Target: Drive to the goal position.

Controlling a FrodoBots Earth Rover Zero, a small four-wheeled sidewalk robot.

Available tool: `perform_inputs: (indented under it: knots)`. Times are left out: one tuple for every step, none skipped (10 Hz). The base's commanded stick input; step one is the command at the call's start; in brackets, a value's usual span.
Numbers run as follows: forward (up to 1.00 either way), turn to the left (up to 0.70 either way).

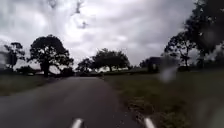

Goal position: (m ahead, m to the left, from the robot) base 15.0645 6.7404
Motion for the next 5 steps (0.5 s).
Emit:
perform_inputs:
  knots:
    - [0.85, 0.0]
    - [0.85, 0.15]
    - [0.85, 0.34]
    - [0.85, 0.2]
    - [0.85, 0.0]
